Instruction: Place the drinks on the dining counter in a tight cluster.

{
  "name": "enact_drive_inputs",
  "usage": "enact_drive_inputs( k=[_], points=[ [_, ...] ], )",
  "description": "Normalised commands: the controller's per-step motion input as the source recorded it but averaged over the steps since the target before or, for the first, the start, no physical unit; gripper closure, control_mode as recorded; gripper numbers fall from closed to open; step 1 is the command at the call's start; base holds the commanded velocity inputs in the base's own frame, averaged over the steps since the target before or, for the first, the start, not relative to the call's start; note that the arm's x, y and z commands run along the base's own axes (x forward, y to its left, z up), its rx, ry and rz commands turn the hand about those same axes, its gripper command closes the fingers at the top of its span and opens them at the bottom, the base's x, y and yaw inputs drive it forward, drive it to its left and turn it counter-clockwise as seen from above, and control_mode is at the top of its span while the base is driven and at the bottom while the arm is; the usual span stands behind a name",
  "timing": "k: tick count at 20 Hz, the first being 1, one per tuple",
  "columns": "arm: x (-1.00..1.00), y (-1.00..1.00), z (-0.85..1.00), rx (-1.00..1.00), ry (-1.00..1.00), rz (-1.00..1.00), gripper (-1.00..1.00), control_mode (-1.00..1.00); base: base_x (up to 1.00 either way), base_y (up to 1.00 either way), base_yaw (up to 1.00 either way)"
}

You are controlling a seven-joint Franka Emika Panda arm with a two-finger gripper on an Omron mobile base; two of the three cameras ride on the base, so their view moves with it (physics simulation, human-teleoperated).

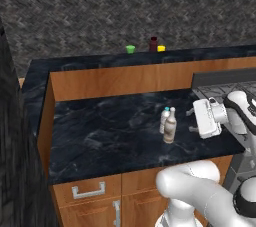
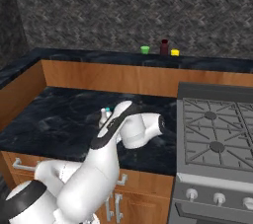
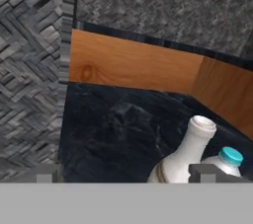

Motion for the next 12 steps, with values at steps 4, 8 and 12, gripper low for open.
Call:
enact_drive_inputs(
  k=[4,8,12],
  points=[
    [0.47,0.00,-0.24,0.01,0.00,0.00,-1.00,-1.00,0.00,0.00,0.00],
    [0.41,0.00,-0.30,0.00,0.00,0.00,-1.00,-1.00,0.00,0.00,0.00],
    [0.38,0.00,-0.34,0.00,0.00,0.00,-1.00,-1.00,0.00,0.00,0.00]
  ],
)
